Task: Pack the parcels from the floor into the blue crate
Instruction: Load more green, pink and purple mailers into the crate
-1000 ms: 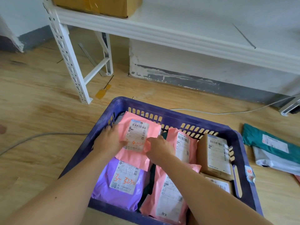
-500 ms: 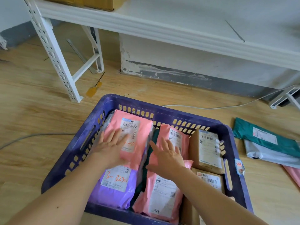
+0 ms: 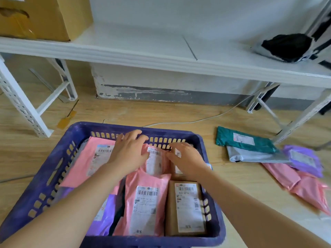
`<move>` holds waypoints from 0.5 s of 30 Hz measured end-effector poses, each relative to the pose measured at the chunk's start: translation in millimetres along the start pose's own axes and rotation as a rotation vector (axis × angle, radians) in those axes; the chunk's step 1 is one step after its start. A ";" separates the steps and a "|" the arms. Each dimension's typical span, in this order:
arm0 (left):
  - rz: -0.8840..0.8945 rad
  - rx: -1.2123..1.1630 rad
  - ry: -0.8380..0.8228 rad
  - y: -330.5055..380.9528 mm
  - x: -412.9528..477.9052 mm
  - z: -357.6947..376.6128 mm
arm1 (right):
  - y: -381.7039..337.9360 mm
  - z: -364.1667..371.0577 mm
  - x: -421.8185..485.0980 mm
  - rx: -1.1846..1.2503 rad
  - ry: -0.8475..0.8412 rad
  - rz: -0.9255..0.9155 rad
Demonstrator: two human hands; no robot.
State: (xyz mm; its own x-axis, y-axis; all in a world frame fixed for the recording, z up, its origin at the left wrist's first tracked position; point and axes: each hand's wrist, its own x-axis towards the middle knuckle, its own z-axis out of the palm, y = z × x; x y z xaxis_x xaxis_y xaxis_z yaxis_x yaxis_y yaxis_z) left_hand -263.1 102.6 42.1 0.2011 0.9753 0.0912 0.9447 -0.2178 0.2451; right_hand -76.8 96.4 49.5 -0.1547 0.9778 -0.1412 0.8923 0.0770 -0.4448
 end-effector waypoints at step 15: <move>0.329 -0.094 -0.122 221.0 39.5 -15.6 | 157.1 -129.2 -85.3 0.195 0.184 0.264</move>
State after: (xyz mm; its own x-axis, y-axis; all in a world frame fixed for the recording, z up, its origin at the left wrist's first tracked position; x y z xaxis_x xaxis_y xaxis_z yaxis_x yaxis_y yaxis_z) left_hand -50.3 92.5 114.9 0.5249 0.8487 0.0654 0.7978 -0.5173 0.3098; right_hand 131.4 50.3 105.9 0.1641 0.9791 -0.1203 0.7911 -0.2035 -0.5769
